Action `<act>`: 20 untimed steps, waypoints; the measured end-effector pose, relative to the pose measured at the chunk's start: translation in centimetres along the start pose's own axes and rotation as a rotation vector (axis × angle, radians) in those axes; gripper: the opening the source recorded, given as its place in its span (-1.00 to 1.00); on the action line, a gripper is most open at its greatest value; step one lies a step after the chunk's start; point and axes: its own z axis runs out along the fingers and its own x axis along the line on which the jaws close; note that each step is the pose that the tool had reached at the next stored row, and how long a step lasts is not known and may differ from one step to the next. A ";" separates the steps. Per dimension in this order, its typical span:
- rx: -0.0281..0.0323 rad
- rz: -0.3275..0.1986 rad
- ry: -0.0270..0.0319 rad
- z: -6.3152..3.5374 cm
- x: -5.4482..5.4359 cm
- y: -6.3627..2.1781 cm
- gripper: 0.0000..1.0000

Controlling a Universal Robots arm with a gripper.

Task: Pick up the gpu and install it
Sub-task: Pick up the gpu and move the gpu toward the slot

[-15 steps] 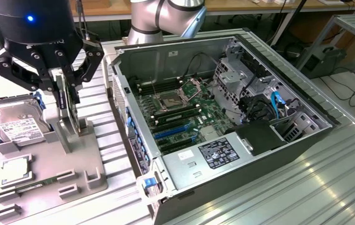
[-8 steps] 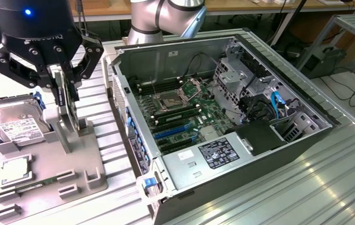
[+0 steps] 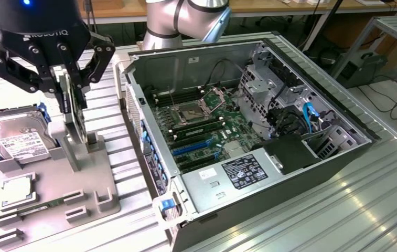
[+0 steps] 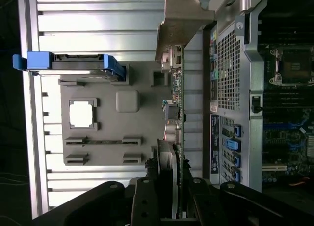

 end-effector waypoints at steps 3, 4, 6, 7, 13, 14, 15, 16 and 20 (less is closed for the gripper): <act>-0.0001 0.000 0.0000 -0.36 0.0 0.00 -0.44; -0.0001 0.000 0.0000 -0.51 0.0 0.00 -0.44; 0.0000 -0.001 0.0001 -0.86 0.0 0.00 -0.44; 0.0000 -0.002 0.0000 -1.09 0.0 0.00 -0.44; -0.0002 -0.006 0.0000 -1.58 0.0 0.00 -0.44; -0.0002 -0.007 0.0000 -1.70 0.0 0.00 -0.44; -0.0002 -0.008 0.0001 -1.81 0.0 0.00 -0.44; -0.0002 -0.008 0.0000 -1.93 0.0 0.00 -0.44; -0.0003 -0.011 0.0000 -2.41 -0.1 0.00 -0.44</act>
